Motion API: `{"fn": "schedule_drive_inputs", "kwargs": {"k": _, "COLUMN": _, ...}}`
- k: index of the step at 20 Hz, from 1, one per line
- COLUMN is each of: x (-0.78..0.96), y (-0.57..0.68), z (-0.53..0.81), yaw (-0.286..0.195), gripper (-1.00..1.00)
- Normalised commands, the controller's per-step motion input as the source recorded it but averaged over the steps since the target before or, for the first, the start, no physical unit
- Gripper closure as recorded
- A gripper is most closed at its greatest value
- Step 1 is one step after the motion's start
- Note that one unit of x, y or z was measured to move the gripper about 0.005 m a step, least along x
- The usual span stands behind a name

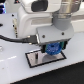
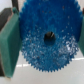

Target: Insert the blue gear onto the right peg, followed by the red gear

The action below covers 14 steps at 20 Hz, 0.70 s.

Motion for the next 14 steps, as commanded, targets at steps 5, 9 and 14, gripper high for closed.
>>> {"fn": "schedule_drive_inputs", "kwargs": {"k": 5, "x": 0.15, "y": 0.01, "z": -0.32, "yaw": 0.000, "gripper": 1.00}}
{"fn": "schedule_drive_inputs", "kwargs": {"k": 9, "x": 0.17, "y": 0.01, "z": -0.18, "yaw": 0.000, "gripper": 1.00}}
{"fn": "schedule_drive_inputs", "kwargs": {"k": 14, "x": 0.03, "y": 0.10, "z": 0.06, "yaw": 0.000, "gripper": -1.00}}
